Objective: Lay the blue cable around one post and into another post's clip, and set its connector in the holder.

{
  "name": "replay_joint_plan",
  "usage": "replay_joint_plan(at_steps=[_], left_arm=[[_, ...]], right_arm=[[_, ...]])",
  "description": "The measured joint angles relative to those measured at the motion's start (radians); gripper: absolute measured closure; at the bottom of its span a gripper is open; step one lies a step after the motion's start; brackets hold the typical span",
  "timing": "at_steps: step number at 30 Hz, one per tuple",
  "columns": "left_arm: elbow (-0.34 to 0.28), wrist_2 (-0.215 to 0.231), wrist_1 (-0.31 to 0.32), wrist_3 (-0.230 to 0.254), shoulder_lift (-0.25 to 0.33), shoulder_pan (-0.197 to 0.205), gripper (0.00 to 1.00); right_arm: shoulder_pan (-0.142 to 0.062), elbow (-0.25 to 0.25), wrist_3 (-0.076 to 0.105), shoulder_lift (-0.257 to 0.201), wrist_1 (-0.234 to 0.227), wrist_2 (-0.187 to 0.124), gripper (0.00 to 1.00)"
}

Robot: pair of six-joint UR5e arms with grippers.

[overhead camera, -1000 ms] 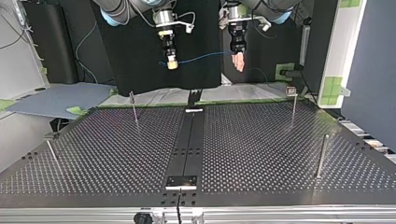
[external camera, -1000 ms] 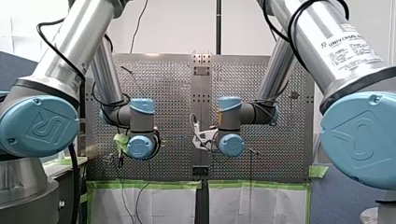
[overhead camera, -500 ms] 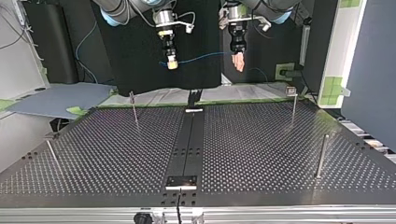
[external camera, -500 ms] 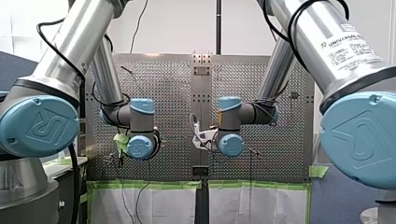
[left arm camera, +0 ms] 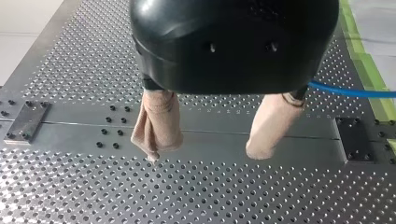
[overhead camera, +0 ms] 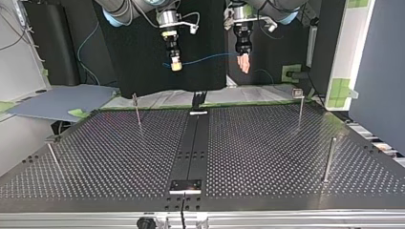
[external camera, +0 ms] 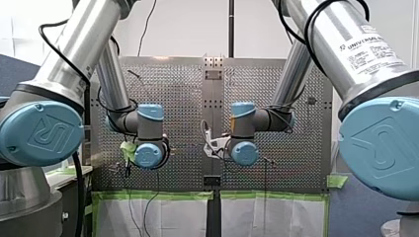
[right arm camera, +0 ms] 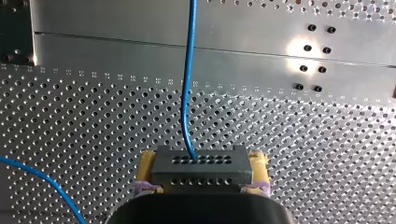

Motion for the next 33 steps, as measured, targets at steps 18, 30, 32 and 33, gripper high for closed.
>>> replay_joint_plan(at_steps=[18,30,32,33], left_arm=[[0.000,0.000,0.000,0.000,0.000,0.000,0.00],[0.000,0.000,0.000,0.000,0.000,0.000,0.00],[0.000,0.000,0.000,0.000,0.000,0.000,0.00],[0.000,0.000,0.000,0.000,0.000,0.000,0.00]], right_arm=[[0.000,0.000,0.000,0.000,0.000,0.000,1.00],[0.000,0.000,0.000,0.000,0.000,0.000,1.00],[0.000,0.000,0.000,0.000,0.000,0.000,1.00],[0.000,0.000,0.000,0.000,0.000,0.000,1.00]])
